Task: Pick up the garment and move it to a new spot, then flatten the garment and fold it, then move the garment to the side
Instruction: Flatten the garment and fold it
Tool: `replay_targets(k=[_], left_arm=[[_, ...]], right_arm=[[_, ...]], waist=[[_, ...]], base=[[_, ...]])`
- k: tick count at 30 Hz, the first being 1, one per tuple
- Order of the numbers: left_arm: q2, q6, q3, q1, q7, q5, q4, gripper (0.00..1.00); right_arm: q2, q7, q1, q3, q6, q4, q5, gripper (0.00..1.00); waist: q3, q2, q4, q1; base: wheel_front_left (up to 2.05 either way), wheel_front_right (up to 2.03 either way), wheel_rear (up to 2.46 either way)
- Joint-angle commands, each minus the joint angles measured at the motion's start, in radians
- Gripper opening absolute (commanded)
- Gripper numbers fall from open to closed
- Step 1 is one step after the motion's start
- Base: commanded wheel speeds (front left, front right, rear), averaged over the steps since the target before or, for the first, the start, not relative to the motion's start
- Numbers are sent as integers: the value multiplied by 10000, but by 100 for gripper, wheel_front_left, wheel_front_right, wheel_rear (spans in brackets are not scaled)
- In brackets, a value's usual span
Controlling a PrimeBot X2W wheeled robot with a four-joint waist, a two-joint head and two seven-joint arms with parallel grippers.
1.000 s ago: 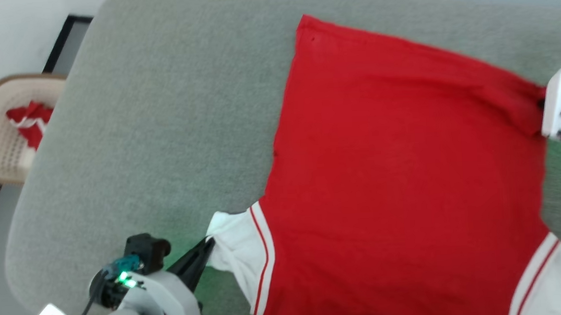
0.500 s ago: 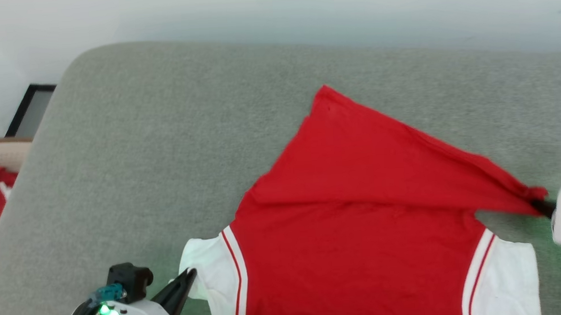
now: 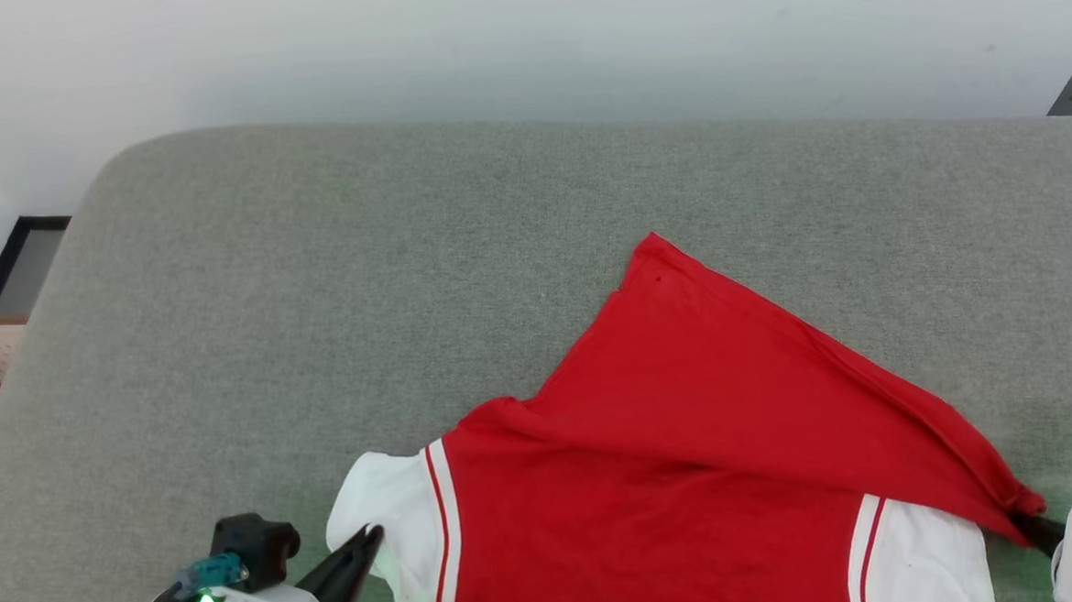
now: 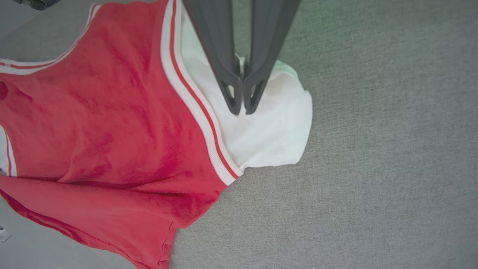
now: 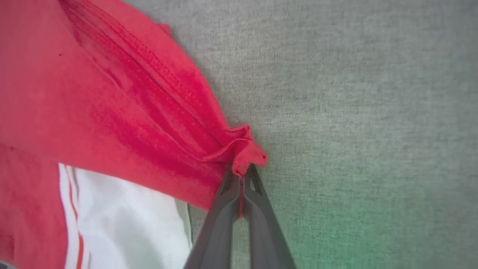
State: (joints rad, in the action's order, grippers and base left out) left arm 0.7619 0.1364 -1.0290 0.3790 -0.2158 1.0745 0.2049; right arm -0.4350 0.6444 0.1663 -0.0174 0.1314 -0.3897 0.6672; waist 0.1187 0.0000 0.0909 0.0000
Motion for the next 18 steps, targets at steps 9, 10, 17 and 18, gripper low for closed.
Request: replay_targets(k=[9,10,17,18], left_arm=[[-8,73,-50,-106,52,63,-29,0],[-10,65,-51,-109,50,60,-32,0],[11,126,-55,-175,6,88,-89,0],[10,141,-56,-194,0,91,-101,0]], right_arm=[[674,67,-868,248,-14,-290,-447,22],[686,50,-867,271,-14,-297,-477,33],[575,145,-761,305,-17,90,-814,100],[548,190,-737,318,-17,189,-826,100]], waist=[[-142,0,-13,0],[-159,0,-15,0],[-254,0,-90,0],[-265,0,-95,0]], base=[[0,0,0],[0,0,0],[0,0,0],[0,0,0]])
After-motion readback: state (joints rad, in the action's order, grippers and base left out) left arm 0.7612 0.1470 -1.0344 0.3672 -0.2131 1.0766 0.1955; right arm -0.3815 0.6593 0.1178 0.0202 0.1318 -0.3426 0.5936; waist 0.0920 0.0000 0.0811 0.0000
